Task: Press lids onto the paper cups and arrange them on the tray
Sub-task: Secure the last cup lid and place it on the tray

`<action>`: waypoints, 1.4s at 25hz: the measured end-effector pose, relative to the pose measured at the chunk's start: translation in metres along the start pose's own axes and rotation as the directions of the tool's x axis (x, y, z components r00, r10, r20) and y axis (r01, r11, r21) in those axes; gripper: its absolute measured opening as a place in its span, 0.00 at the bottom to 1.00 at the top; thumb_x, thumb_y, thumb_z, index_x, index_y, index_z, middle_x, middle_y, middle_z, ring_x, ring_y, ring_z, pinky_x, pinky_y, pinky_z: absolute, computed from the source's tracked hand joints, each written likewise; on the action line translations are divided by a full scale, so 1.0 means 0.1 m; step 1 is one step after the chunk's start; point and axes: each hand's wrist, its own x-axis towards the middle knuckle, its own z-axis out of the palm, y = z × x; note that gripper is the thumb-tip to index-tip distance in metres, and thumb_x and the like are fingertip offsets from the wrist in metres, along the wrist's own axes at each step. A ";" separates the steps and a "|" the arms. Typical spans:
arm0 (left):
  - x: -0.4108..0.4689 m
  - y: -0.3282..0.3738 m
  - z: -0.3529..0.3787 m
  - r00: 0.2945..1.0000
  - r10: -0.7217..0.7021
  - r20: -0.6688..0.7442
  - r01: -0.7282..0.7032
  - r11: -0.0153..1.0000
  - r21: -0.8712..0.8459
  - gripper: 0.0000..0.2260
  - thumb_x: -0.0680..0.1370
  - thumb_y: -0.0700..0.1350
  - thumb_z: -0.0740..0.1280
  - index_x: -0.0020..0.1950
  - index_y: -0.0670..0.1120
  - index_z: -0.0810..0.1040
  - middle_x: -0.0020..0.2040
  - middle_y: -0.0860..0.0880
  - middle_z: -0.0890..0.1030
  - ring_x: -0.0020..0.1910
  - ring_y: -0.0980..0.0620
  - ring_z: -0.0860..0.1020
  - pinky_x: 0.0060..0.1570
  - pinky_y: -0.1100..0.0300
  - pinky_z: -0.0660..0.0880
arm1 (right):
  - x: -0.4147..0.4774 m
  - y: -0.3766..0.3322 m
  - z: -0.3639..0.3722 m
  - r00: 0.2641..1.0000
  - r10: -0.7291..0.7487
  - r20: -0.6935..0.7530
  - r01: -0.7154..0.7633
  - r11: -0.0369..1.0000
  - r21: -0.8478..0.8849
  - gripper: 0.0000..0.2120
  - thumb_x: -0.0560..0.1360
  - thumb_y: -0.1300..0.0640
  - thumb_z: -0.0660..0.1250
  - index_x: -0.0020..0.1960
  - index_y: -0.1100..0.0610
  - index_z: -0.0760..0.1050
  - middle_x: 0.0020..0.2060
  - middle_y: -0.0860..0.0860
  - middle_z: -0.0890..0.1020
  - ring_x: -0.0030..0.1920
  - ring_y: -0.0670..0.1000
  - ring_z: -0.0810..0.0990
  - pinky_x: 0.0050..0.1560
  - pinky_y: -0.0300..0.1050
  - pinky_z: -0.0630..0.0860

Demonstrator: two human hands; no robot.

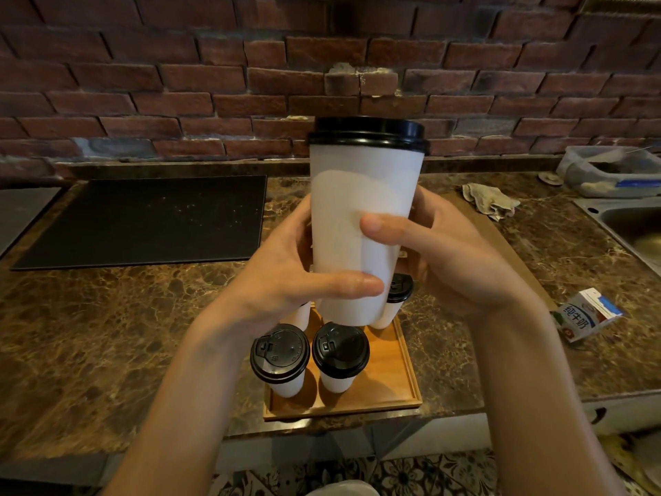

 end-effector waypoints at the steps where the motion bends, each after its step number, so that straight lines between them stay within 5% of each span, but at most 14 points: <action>1: 0.00 0.00 -0.01 1.000 -0.002 -0.001 0.002 1.000 -0.006 0.31 0.65 0.39 0.75 0.65 0.54 0.69 0.55 0.57 0.80 0.56 0.55 0.79 0.47 0.65 0.78 | 0.00 0.01 0.00 1.000 0.004 0.006 -0.004 1.000 0.009 0.26 0.67 0.53 0.72 0.63 0.50 0.73 0.55 0.49 0.83 0.56 0.50 0.83 0.46 0.42 0.81; 9: 0.03 0.00 0.03 0.988 0.040 -0.147 -0.030 0.997 0.074 0.38 0.60 0.45 0.78 0.69 0.49 0.68 0.57 0.54 0.79 0.58 0.52 0.78 0.47 0.61 0.79 | 0.01 -0.03 0.07 0.990 -0.097 -0.103 0.085 0.989 -0.119 0.32 0.63 0.48 0.78 0.65 0.47 0.72 0.55 0.44 0.82 0.56 0.45 0.81 0.51 0.44 0.82; 14: 0.07 0.00 0.12 0.962 0.107 -0.250 -0.066 0.983 0.169 0.42 0.61 0.45 0.79 0.72 0.51 0.63 0.60 0.57 0.76 0.60 0.58 0.76 0.48 0.66 0.78 | 0.02 -0.05 0.15 0.966 -0.151 -0.208 0.093 0.960 -0.265 0.39 0.62 0.44 0.77 0.69 0.47 0.68 0.58 0.42 0.78 0.57 0.41 0.78 0.53 0.42 0.81; 21: 0.10 -0.08 0.20 0.898 0.174 -0.405 -0.067 0.962 0.265 0.45 0.64 0.40 0.79 0.75 0.50 0.59 0.67 0.53 0.72 0.64 0.55 0.73 0.58 0.54 0.77 | 0.06 0.11 0.32 0.888 -0.233 -0.396 0.124 0.951 -0.283 0.42 0.64 0.46 0.80 0.73 0.46 0.65 0.64 0.41 0.75 0.63 0.39 0.74 0.59 0.43 0.78; 35: 0.09 0.00 0.10 0.951 0.137 -0.276 -0.068 0.967 0.246 0.43 0.61 0.44 0.79 0.71 0.53 0.62 0.61 0.60 0.74 0.59 0.66 0.74 0.46 0.73 0.75 | 0.07 0.03 0.26 0.899 -0.253 -0.357 0.149 0.944 -0.293 0.41 0.63 0.46 0.80 0.71 0.47 0.67 0.62 0.42 0.76 0.61 0.40 0.75 0.58 0.47 0.79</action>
